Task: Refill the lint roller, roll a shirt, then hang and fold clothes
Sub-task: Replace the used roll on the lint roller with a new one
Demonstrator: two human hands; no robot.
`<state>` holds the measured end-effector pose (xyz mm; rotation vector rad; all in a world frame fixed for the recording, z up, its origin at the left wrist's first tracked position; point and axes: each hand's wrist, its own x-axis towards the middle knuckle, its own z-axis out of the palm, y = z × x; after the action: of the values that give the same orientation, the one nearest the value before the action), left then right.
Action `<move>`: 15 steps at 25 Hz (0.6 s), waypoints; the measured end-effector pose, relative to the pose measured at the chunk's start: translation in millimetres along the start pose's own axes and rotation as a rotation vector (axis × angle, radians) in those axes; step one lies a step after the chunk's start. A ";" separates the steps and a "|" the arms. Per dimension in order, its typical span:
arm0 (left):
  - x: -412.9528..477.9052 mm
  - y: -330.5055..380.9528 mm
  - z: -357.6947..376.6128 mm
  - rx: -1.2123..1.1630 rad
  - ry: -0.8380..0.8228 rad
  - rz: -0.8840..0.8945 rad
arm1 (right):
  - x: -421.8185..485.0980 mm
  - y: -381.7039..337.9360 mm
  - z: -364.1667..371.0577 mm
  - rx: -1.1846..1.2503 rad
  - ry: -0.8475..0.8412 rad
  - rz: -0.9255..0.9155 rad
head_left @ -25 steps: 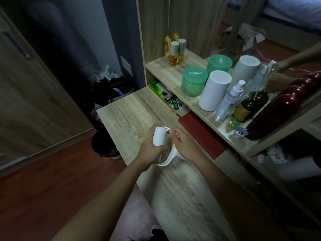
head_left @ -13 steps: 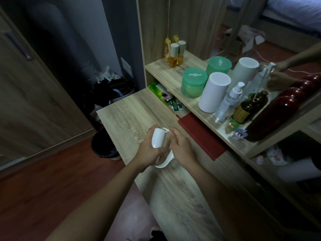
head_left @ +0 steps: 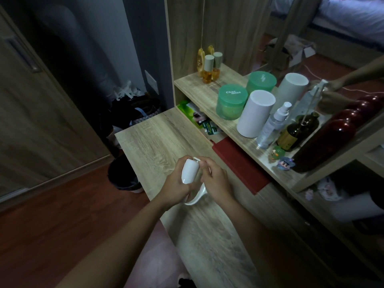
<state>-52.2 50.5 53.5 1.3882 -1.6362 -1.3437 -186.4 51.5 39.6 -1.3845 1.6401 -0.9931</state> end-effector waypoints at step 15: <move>-3.1 -2.8 -4.4 0.177 0.060 -0.001 | -24.3 20.9 -20.1 -0.460 -0.222 -0.078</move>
<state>-46.4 52.2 52.7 1.5157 -1.7486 -1.1701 -209.9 79.7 30.5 -1.7989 1.7179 -0.4917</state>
